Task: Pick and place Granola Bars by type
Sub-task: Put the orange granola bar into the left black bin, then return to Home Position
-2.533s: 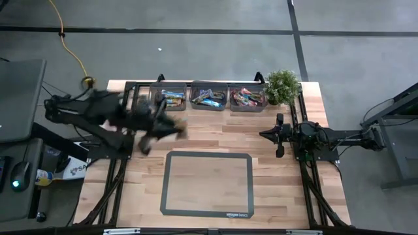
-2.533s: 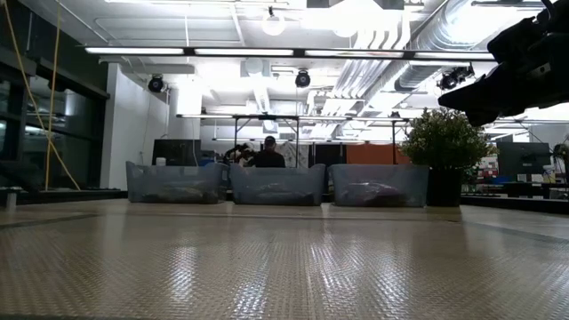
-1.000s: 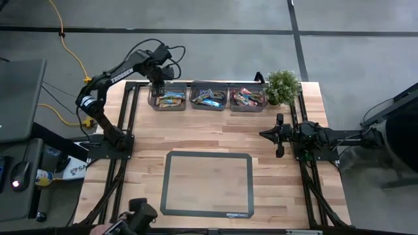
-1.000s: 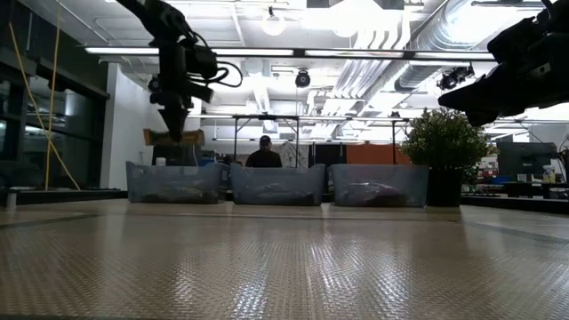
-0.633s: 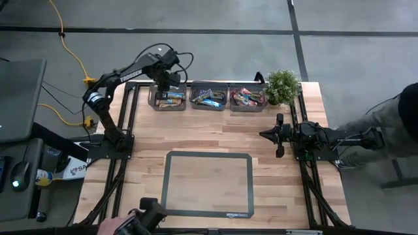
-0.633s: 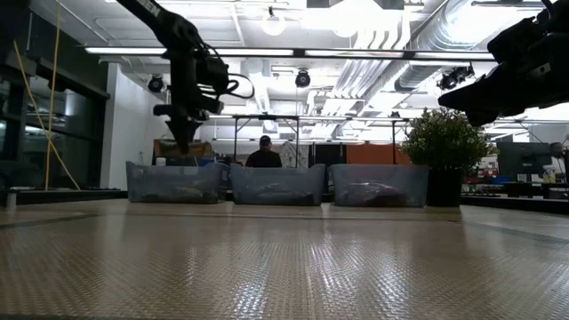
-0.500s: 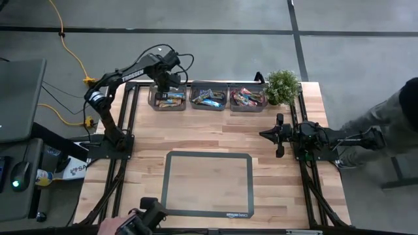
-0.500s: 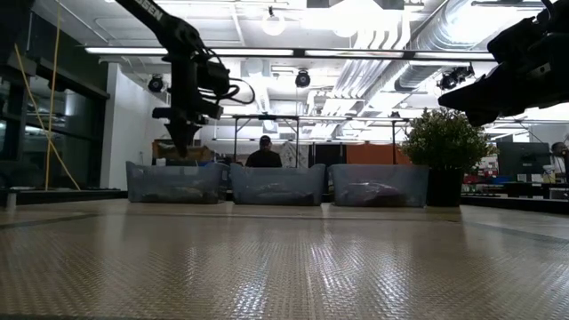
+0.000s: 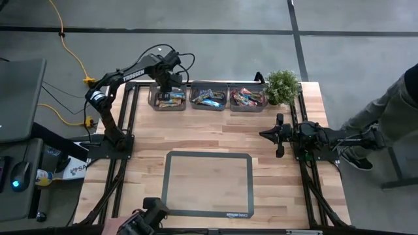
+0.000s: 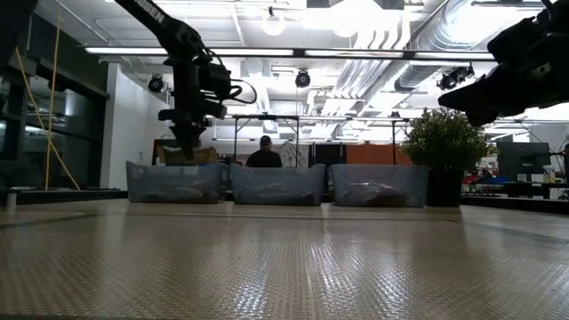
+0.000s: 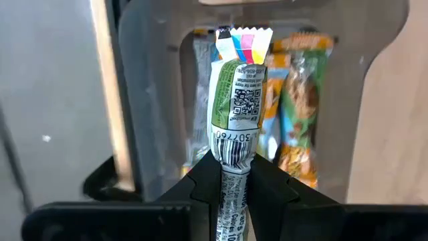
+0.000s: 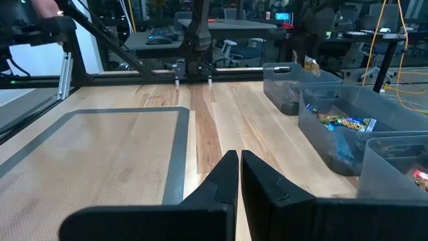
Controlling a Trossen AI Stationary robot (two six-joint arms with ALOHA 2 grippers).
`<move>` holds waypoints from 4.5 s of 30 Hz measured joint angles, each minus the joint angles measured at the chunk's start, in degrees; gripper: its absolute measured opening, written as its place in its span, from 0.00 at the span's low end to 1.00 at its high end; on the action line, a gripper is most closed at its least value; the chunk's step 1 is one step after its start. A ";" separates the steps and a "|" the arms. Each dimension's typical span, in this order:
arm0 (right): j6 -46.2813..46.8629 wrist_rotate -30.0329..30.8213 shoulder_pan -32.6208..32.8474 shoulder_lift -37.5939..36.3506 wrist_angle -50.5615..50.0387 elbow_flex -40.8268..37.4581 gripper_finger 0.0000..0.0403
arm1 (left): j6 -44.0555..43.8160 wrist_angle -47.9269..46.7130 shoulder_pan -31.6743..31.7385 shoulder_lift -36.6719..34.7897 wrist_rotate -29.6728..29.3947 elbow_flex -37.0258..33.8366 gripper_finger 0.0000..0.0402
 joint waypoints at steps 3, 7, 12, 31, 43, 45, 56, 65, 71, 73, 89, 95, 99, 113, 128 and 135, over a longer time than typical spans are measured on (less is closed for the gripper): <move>0.00 -0.02 0.00 0.02 0.00 0.00 0.01 | -1.30 -0.08 -0.04 1.45 0.65 -0.02 0.14; 0.00 -0.02 0.00 0.02 0.00 0.02 0.01 | -2.64 -0.06 -0.09 3.41 0.64 -0.10 0.14; 0.00 -0.01 -0.02 0.01 0.00 0.00 0.01 | -4.33 -0.17 -0.04 4.98 0.95 -0.10 0.14; 0.00 -0.02 -0.02 0.00 0.00 0.00 0.01 | -8.60 -0.75 -0.02 7.46 -1.98 -0.08 0.27; 0.00 -0.01 0.00 0.01 0.01 0.01 0.01 | -10.90 -3.70 -0.16 7.46 -5.17 -0.08 0.50; 0.00 -0.02 -0.02 0.00 0.00 0.00 0.01 | -11.49 -4.50 -0.50 7.44 -5.27 -0.07 0.53; 0.00 -0.02 0.00 0.00 0.00 0.00 0.01 | -13.33 -3.66 -3.93 4.94 -4.34 -0.02 0.67; 0.00 -0.02 -0.02 0.02 0.00 0.02 0.01 | -19.29 -3.38 -8.64 2.72 0.83 2.86 0.71; 0.00 -0.02 -0.02 0.02 0.00 0.00 0.01 | -27.22 -3.21 -12.38 2.48 12.92 12.29 0.71; 0.00 -0.02 -0.02 0.02 0.00 0.00 0.01 | -29.39 -3.32 -14.15 2.48 15.94 16.11 0.71; 0.00 0.00 0.00 0.02 0.00 0.02 0.01 | -38.62 -4.74 -31.21 1.79 23.59 40.41 0.31; -0.01 -0.01 -0.01 0.01 0.01 0.01 0.01 | -40.30 -2.20 -35.90 -2.28 25.98 41.03 0.12; 0.00 -0.02 -0.02 0.00 0.00 0.00 0.01 | -40.91 -0.82 -38.60 -5.86 26.48 41.05 0.02; 0.00 -0.01 0.00 0.00 0.00 0.02 0.01 | -41.82 -0.77 -40.92 -18.30 21.37 38.06 0.00; 0.00 0.00 0.00 0.02 0.00 0.02 0.01 | -47.73 14.71 -40.92 -42.42 20.37 8.34 0.00; 0.00 -0.02 -0.01 0.01 0.00 0.02 0.01 | -53.56 30.66 -40.92 -57.56 21.92 -13.02 0.00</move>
